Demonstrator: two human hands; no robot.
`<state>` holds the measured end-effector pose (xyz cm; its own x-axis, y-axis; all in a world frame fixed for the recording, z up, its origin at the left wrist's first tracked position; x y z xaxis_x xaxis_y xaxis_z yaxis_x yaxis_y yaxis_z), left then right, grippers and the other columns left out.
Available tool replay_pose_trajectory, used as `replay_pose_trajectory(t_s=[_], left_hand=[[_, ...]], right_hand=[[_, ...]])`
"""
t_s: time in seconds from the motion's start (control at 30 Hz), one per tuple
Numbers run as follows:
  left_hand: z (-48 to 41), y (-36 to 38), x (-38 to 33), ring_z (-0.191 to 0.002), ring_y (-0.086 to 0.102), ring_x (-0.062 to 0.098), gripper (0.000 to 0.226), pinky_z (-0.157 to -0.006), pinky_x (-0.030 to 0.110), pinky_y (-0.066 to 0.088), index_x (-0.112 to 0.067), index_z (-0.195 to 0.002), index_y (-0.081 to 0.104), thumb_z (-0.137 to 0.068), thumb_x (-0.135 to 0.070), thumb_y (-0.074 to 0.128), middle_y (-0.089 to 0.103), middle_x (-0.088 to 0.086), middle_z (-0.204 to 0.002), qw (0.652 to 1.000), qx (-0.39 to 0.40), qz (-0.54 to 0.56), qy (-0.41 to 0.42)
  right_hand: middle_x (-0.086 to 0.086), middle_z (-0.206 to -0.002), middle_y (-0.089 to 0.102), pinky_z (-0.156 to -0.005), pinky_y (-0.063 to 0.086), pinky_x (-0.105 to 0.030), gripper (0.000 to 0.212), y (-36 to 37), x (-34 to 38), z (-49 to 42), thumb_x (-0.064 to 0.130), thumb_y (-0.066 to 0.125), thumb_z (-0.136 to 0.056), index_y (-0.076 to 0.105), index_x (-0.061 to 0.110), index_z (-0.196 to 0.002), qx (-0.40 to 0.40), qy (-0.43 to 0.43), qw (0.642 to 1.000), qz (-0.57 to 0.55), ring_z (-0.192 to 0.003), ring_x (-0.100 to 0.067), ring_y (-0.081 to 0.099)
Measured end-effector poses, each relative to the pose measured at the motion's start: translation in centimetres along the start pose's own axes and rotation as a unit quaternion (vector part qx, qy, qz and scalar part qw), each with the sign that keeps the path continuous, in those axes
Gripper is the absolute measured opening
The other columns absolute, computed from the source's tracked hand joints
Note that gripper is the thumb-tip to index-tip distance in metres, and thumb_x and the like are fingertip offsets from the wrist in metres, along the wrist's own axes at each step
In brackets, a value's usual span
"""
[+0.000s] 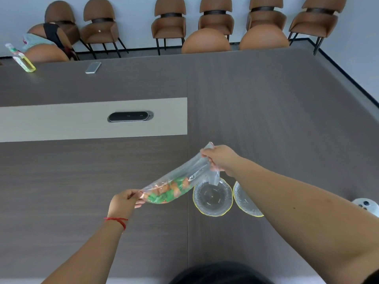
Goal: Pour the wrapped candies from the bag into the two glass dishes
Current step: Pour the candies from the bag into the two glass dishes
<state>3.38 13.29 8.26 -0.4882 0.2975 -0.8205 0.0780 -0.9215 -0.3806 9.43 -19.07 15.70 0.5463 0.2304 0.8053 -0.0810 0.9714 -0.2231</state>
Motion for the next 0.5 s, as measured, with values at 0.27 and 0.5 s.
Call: replay_pose_trajectory(t_s=[0.27, 0.5], left_hand=[[2.5, 0.8, -6.4, -0.08, 0.055, 0.019, 0.01, -0.071, 0.027, 0.039, -0.013, -0.089, 0.066, -0.09, -0.015, 0.057, 0.062, 0.0, -0.082, 0.987, -0.066, -0.114, 0.093], [3.8, 2.0, -8.7, -0.075, 0.049, 0.021, 0.016, -0.06, 0.024, 0.039, -0.012, -0.081, 0.059, -0.093, -0.015, 0.048, 0.056, 0.005, -0.082, 0.973, -0.093, -0.138, 0.16]], right_hand=[[0.001, -0.057, 0.034, -0.054, 0.031, -0.023, 0.024, -2.4, -7.3, -0.1, 0.034, 0.068, -0.087, 0.059, 0.012, -0.093, 0.003, 0.117, 0.98, -0.158, -0.038, -0.011, 0.025], [0.004, -0.06, 0.05, -0.068, 0.047, -0.026, 0.017, -2.3, -10.2, 0.8, 0.033, 0.067, -0.088, 0.062, 0.016, -0.088, 0.026, 0.15, 0.97, -0.188, -0.055, -0.011, 0.045]])
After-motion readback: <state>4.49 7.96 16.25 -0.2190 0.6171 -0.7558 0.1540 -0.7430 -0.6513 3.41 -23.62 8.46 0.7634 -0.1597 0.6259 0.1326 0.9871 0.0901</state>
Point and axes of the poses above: each hand's wrist, its own z-axis away from the middle knuckle, its own y-axis out of the palm, x = y × z, the point moved 4 cm from there along -z, towards the middle knuckle
